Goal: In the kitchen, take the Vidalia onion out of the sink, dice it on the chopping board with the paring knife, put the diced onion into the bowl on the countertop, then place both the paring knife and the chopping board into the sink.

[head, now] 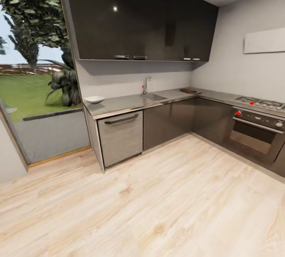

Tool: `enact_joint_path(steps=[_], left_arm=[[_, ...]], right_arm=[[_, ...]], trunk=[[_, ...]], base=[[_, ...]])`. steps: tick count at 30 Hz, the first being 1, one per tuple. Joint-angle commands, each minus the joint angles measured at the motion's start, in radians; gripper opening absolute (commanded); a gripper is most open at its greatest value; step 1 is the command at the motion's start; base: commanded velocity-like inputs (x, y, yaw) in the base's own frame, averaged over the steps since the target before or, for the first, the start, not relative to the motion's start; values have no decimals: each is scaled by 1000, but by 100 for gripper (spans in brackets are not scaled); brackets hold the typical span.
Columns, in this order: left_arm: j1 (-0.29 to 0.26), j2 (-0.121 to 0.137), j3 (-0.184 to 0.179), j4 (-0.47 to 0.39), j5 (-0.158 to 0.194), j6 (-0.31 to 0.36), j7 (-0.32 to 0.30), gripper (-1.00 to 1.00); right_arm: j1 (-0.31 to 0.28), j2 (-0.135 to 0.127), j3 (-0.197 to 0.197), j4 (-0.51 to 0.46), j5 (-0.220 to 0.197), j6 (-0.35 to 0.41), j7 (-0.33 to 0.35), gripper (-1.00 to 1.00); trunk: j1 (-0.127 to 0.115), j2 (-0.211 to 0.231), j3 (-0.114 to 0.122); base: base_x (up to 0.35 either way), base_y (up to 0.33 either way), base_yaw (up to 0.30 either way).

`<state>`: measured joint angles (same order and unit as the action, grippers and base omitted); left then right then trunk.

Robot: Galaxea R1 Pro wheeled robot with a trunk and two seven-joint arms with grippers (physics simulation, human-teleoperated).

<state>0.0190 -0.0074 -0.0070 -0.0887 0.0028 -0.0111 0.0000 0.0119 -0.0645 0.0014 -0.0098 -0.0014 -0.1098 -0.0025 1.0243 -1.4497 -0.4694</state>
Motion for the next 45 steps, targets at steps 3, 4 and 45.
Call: enact_joint_path(steps=[3,4,45], left_arm=[[1,0,-1,-2,0,-1,0,100],[1,0,-1,-2,0,-1,0,100],[1,-2,-1,-1,0,-1,0,100]], right_arm=[[0,0,0,-1,0,-2,0,100],[0,0,0,-1,0,-2,1,100],[0,3,0,-1,0,-2,1,100]], trunk=[[1,0,-1],[1,0,-1],[1,0,-1]], base=[[342,0,1],[342,0,0],[315,-140,0]])
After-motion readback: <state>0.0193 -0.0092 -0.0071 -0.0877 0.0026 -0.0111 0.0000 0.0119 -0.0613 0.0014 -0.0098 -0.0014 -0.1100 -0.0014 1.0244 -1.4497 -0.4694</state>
